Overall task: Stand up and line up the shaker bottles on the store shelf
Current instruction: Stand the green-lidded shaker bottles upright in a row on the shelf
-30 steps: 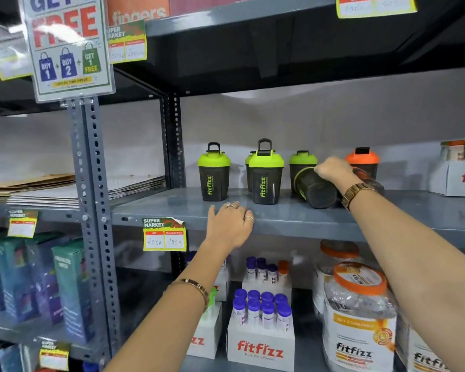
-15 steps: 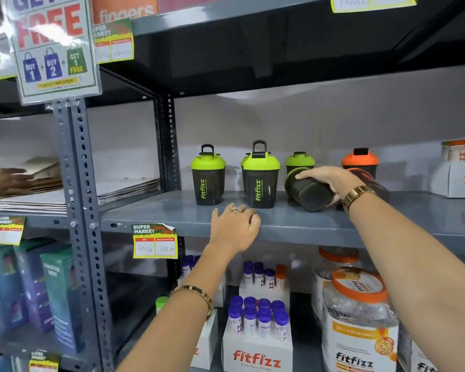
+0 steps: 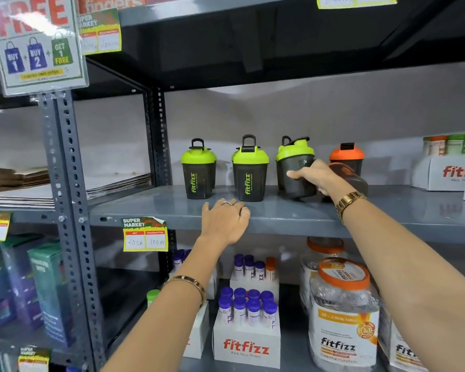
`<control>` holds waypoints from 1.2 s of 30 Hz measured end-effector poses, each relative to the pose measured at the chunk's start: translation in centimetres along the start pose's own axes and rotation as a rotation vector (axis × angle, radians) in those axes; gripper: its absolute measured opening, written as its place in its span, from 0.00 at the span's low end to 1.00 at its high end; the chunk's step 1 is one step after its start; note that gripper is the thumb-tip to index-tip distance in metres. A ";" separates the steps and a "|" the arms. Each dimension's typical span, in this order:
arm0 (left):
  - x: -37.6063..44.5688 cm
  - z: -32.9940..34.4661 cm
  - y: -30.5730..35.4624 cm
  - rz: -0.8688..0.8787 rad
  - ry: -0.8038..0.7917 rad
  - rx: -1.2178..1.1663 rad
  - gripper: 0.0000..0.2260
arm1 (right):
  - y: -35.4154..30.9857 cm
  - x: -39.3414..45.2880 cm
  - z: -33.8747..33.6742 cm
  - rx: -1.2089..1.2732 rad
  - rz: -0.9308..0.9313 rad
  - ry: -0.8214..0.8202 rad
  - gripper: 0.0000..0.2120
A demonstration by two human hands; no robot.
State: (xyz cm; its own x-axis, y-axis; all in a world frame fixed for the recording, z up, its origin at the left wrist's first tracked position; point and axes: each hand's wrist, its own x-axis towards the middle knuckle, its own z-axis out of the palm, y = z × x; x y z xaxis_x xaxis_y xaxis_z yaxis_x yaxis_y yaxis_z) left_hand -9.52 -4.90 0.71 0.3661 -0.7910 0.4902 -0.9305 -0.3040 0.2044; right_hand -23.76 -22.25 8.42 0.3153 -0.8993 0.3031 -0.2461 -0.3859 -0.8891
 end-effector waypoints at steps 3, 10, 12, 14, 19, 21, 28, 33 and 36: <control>-0.2 -0.1 0.1 0.001 0.009 -0.002 0.21 | 0.2 -0.5 0.2 -0.056 0.040 0.015 0.34; -0.6 -0.3 0.3 -0.006 0.027 -0.026 0.20 | 1.2 -0.9 0.6 -0.037 0.073 0.044 0.53; -0.6 -0.2 0.3 -0.002 0.053 -0.037 0.20 | 1.3 -1.0 0.5 0.040 -0.034 0.138 0.51; -0.8 0.2 0.3 0.002 0.095 -0.032 0.20 | 0.9 -1.1 0.5 0.028 -0.191 0.255 0.49; -1.0 1.0 0.2 0.020 0.198 0.024 0.21 | -1.5 -0.9 0.4 -0.378 -0.483 0.502 0.41; -0.9 1.1 0.0 0.031 0.200 0.023 0.21 | -2.7 -0.5 0.5 -0.569 -0.494 0.557 0.37; -0.7 1.3 -0.3 0.060 0.235 0.040 0.23 | -4.1 0.2 1.0 -1.153 -0.411 0.460 0.38; -0.7 1.3 -0.4 0.069 0.237 0.054 0.22 | -5.5 0.6 0.9 -1.239 -0.375 0.345 0.31; -0.6 1.4 -0.5 0.073 0.238 0.059 0.25 | -6.2 1.0 -0.1 -1.185 -0.334 0.210 0.27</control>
State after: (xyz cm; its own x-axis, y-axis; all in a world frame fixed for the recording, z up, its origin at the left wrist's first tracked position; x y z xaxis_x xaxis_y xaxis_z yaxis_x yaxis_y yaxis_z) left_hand -9.34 -4.99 -0.85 0.2846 -0.6667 0.6888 -0.9510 -0.2870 0.1151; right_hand -21.99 -20.82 14.26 0.3955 -0.6952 0.6002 -0.8903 -0.4506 0.0648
